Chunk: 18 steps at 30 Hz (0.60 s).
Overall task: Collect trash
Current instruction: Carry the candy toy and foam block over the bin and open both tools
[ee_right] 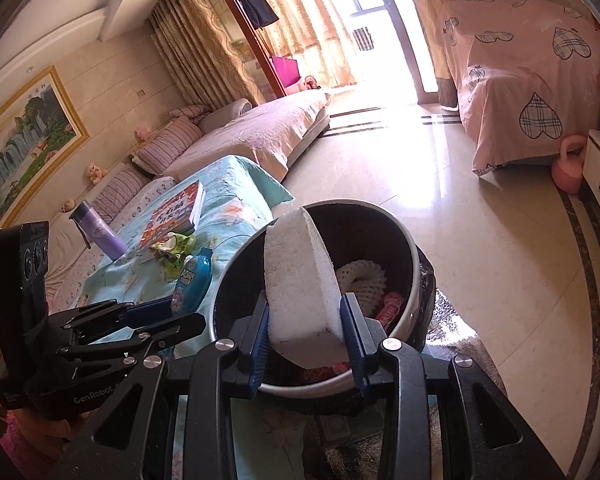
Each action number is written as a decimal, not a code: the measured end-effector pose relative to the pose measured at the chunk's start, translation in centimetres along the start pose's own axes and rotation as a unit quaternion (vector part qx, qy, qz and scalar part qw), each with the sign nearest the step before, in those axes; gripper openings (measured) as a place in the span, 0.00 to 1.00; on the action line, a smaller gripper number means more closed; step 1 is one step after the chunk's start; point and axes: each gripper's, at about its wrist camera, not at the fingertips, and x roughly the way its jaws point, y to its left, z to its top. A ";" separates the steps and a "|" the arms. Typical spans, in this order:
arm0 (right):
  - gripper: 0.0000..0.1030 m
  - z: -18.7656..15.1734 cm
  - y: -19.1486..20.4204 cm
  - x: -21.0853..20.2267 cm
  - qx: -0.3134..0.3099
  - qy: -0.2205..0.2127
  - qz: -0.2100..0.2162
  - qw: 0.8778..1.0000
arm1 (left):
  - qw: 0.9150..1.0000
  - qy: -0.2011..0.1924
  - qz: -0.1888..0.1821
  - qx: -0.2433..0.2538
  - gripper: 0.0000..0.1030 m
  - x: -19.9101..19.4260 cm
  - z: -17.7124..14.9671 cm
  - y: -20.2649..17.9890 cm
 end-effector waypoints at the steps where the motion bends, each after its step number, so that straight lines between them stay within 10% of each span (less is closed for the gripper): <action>1: 0.33 0.2 -0.1 0.2 0.000 0.002 0.000 1.000 | 1.000 0.002 0.000 -0.001 0.34 0.3 0.2 0.0; 18: 0.33 1.7 -1.4 2.2 0.000 0.018 -0.009 1.000 | 1.000 0.026 -0.001 -0.004 0.34 2.8 1.4 0.3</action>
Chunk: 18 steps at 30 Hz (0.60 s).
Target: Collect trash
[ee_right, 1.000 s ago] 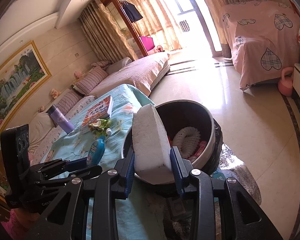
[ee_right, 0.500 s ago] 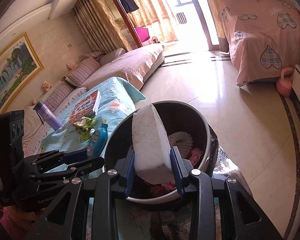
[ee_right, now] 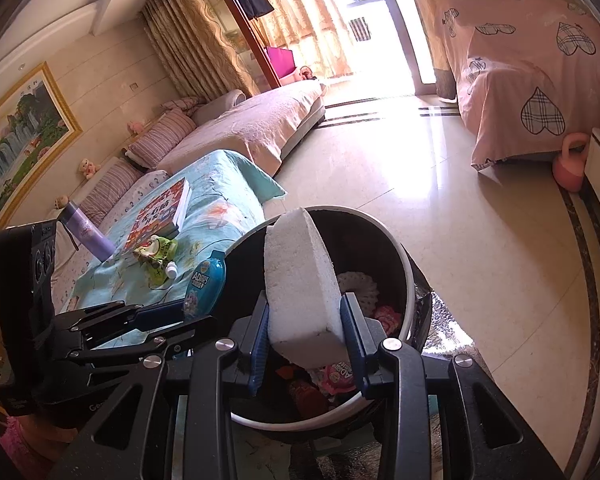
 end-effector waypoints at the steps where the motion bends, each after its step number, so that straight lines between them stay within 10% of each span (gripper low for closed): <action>1: 0.33 0.1 -0.1 0.1 0.000 0.001 0.000 1.000 | 1.000 0.000 0.000 -0.001 0.34 0.1 0.1 0.1; 18: 0.72 -1.1 0.7 -2.9 0.026 -0.038 0.031 0.998 | 0.998 -0.044 0.008 -0.047 0.67 -5.3 -3.5 2.6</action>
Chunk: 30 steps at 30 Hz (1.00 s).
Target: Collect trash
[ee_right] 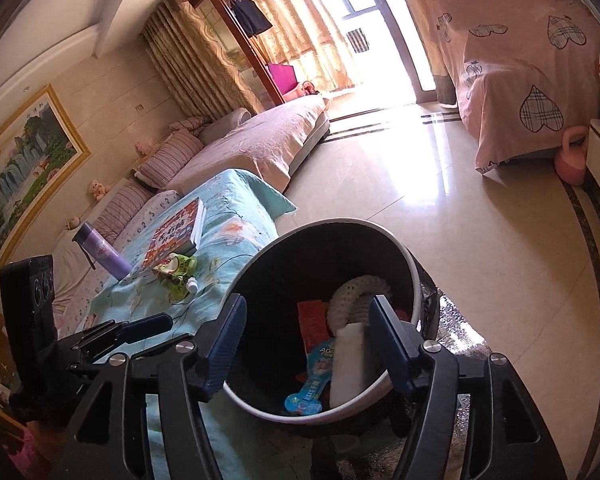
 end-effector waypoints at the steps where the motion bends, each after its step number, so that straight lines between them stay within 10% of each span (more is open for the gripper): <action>1: 0.76 -0.5 0.3 -0.4 0.001 -0.003 0.003 1.000 | 1.000 -0.006 0.004 -0.007 0.69 -0.6 -0.6 0.4; 21: 0.98 -8.5 12.5 -6.9 -0.053 -0.054 0.057 0.995 | 0.984 -0.114 0.081 -0.111 0.79 -14.4 -13.4 7.1; 25: 1.00 -9.2 15.5 -9.7 -0.103 -0.115 0.021 0.988 | 0.972 -0.167 0.125 -0.108 1.00 -17.5 -15.4 7.2; 30: 1.00 -11.8 16.9 -10.1 -0.152 -0.157 -0.026 0.975 | 0.957 -0.217 0.171 -0.094 1.00 -18.9 -18.5 6.9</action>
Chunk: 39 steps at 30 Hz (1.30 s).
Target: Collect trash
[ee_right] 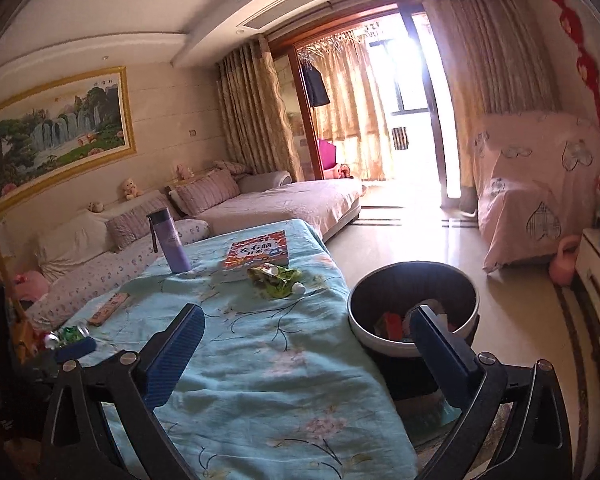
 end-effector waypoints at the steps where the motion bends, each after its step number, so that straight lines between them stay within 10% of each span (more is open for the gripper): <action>1: 1.00 -0.7 0.2 0.1 -0.004 -0.002 -0.006 1.000 | 1.000 -0.012 0.012 0.006 1.00 -0.4 -0.5 0.0; 39: 1.00 -4.9 1.5 -0.1 -0.024 -0.020 -0.011 0.999 | 0.996 -0.039 0.077 0.024 1.00 -1.8 -3.4 0.9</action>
